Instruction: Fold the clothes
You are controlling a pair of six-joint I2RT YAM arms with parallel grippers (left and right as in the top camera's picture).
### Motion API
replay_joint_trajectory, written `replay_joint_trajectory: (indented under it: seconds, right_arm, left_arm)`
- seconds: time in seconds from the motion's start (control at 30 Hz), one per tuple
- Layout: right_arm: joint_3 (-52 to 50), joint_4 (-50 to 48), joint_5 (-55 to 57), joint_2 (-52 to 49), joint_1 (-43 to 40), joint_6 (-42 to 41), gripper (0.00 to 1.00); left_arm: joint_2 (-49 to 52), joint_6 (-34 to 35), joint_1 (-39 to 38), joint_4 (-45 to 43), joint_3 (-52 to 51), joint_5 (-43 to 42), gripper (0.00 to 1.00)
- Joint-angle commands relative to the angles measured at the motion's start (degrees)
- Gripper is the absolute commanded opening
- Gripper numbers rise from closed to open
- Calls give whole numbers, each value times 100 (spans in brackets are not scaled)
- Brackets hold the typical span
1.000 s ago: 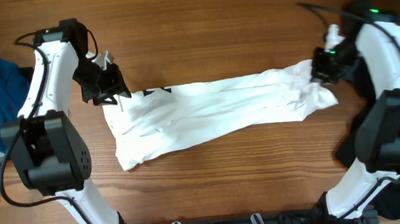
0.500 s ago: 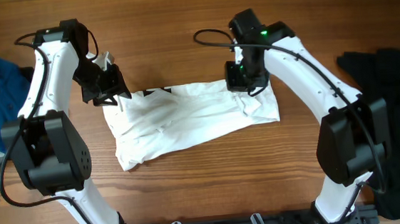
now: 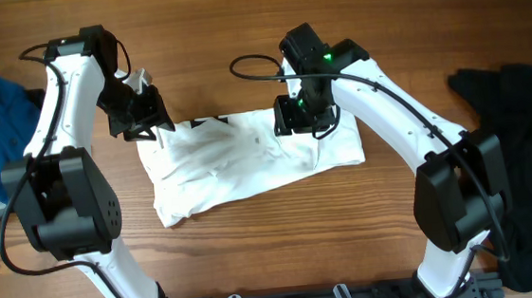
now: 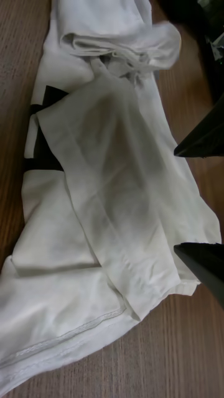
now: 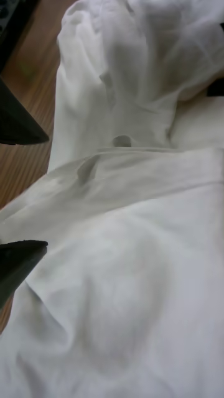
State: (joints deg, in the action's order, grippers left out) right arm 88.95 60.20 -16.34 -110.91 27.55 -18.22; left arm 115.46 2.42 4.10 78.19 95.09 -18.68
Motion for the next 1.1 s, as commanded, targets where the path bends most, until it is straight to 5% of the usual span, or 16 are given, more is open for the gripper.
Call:
replay_joint_trajectory:
  seconds: [0.0,0.07,0.23,0.53,0.73,0.87,1.07]
  right_arm:
    - [-70,179,1064,-31,-157,-308,49]
    - [-70,396,1735,-31,-284,-752,48]
    - [-197,310,1266,-31,-264,-568,39]
    - [-855,-68,634,-31,420,-442,63]
    - [-938,-455,857,-33,870,-623,62]
    - [-1082,-656,1158,-33,964,-896,55]
    - [-1510,-1113,1139,-33,979,-1071,31]
  left_arm:
    - [-190,-7,-7,68,-17,15,44]
    - [-190,-7,-7,94,-17,15,44]
    - [-190,-7,-7,94,-17,17,44]
    - [-190,-7,-7,111,-17,15,44]
    - [-190,-7,-7,114,-17,15,44]
    - [-190,-7,-7,114,-17,15,45]
    - [-190,-7,-7,114,-17,15,44]
